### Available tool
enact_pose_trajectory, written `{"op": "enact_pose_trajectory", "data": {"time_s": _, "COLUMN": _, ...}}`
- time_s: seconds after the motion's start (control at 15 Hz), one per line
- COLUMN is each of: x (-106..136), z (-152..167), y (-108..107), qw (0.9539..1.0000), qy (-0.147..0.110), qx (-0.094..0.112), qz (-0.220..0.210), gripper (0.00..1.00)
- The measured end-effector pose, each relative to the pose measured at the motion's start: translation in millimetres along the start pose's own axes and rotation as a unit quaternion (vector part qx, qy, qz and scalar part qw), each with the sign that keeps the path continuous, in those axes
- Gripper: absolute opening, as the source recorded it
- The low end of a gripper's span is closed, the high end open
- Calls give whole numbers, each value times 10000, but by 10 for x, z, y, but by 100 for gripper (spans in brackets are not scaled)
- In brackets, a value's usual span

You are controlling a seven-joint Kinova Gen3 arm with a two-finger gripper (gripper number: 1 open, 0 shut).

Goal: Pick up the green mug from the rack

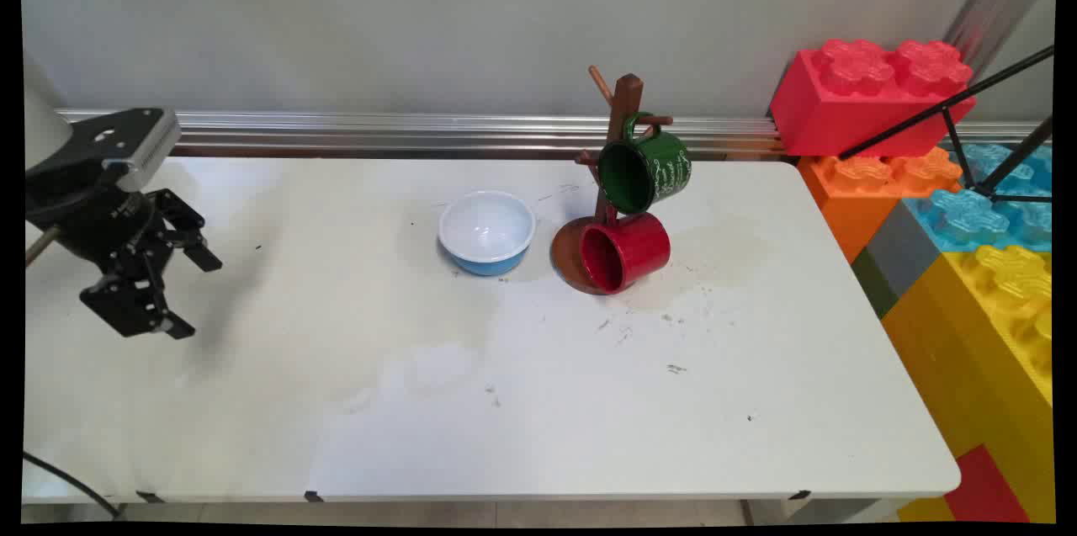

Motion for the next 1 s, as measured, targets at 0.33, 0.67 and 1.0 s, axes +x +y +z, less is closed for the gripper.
{"op": "enact_pose_trajectory", "data": {"time_s": 0.33, "x": 231, "z": 156, "y": 85, "qw": 9980, "qy": 527, "qx": 49, "qz": -334, "gripper": 100}}
{"op": "enact_pose_trajectory", "data": {"time_s": 0.67, "x": 606, "z": 325, "y": 174, "qw": 9921, "qy": 855, "qx": 201, "qz": -899, "gripper": 100}}
{"op": "enact_pose_trajectory", "data": {"time_s": 1.0, "x": 1256, "z": 387, "y": 333, "qw": 9803, "qy": 1234, "qx": 465, "qz": -1469, "gripper": 100}}
